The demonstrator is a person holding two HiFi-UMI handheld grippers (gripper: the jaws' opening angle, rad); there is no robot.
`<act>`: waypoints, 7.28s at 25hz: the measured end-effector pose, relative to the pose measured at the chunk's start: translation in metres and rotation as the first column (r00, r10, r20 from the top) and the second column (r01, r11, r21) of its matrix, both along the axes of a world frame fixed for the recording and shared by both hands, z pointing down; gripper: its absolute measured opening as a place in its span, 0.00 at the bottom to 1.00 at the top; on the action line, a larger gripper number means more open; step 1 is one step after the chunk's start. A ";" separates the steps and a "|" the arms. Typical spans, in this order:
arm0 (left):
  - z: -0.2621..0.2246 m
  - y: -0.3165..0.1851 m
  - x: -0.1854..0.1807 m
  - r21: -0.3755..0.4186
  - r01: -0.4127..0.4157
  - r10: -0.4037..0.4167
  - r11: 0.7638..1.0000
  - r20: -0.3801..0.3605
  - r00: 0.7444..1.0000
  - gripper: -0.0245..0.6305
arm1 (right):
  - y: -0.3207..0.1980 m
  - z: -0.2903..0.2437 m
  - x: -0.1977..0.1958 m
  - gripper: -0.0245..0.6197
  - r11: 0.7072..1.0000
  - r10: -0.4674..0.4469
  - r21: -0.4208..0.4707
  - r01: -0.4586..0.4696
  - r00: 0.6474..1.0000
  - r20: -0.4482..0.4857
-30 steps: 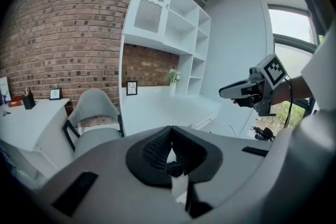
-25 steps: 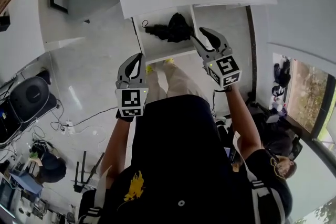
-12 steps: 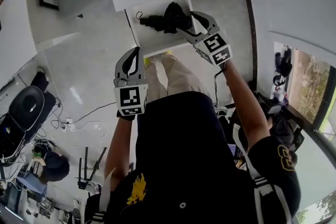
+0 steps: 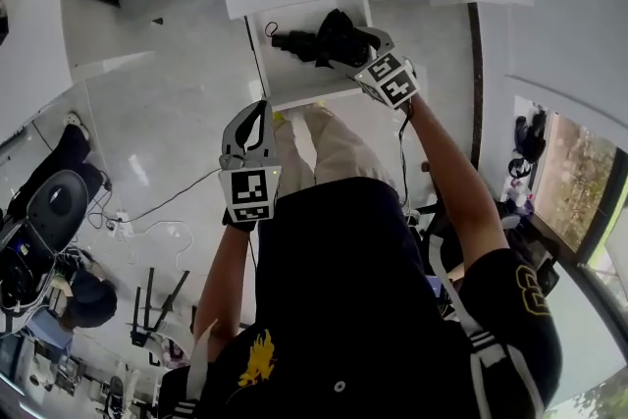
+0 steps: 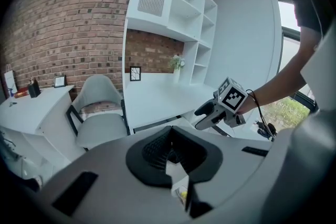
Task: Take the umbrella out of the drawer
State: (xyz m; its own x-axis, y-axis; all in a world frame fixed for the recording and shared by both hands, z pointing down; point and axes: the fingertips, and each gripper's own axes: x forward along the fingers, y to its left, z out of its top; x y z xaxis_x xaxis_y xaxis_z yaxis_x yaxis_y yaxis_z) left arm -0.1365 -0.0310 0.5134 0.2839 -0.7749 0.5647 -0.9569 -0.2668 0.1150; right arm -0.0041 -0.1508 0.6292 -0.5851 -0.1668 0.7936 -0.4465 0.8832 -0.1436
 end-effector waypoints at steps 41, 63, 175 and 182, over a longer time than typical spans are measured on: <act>0.042 -0.012 -0.013 -0.039 0.108 -0.109 0.993 -0.008 0.994 0.06 | 0.001 0.153 -0.012 0.69 0.920 -0.391 -0.129 0.370 0.864 -0.317; 0.055 -0.004 -0.018 -0.070 0.123 -0.124 0.990 -0.010 0.992 0.06 | 0.006 0.179 -0.015 0.69 0.904 -0.426 -0.141 0.403 0.838 -0.339; 0.055 0.006 -0.010 -0.108 0.099 -0.103 0.989 -0.027 0.994 0.07 | 0.015 0.234 -0.009 0.44 0.922 -0.379 -0.103 0.374 0.814 -0.441; 0.042 0.004 -0.006 -0.086 0.085 -0.087 0.993 -0.023 0.996 0.07 | 0.020 0.218 -0.010 0.44 0.926 -0.370 -0.098 0.365 0.823 -0.430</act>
State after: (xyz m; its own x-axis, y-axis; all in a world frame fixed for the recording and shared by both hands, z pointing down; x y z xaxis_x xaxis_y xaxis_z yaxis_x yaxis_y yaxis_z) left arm -0.1427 -0.0273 0.5554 0.2345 -0.7469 0.6223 -0.9720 -0.1722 0.1596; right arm -0.0140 -0.1309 0.8477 -0.1980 0.0019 0.9802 -0.1074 0.9939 -0.0236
